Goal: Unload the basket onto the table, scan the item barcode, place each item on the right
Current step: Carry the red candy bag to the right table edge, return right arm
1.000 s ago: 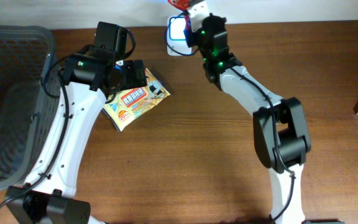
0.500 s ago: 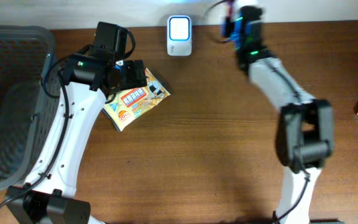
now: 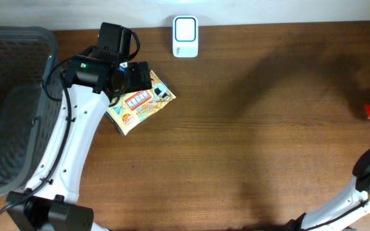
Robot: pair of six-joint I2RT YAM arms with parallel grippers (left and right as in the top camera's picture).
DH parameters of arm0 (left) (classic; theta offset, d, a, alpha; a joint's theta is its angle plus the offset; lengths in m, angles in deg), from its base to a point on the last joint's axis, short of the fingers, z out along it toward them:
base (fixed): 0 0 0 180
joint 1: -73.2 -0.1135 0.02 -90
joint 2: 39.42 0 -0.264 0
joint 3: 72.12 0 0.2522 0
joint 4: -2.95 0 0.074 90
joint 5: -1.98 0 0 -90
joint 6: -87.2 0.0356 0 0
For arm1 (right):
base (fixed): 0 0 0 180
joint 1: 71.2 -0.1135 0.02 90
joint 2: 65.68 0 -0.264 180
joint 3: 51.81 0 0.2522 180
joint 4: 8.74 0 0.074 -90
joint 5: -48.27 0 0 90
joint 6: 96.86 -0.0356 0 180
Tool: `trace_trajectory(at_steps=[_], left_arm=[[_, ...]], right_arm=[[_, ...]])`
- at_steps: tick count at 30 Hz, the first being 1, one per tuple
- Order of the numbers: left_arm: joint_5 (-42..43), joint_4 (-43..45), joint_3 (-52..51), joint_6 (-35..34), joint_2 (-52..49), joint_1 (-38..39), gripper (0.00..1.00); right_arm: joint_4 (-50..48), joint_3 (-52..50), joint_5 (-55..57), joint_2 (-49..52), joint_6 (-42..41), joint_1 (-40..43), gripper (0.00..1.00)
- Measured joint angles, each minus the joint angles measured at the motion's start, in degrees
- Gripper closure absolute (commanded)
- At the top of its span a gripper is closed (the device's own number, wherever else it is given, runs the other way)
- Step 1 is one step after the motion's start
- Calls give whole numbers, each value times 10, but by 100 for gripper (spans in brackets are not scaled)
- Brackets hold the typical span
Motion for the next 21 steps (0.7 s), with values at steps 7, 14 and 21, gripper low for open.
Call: trace_trajectory(at_steps=[7, 14, 21], left_arm=[[0, -1, 0, 0, 0, 0, 1], [0, 7, 0, 0, 0, 0, 1], [-1, 92, 0, -3, -31, 0, 38]], right_arm=[[101, -6, -97, -220, 5, 1, 2], [406, -19, -424, -322, 28, -52, 2], [327, -51, -442, -245, 56, -276, 2]])
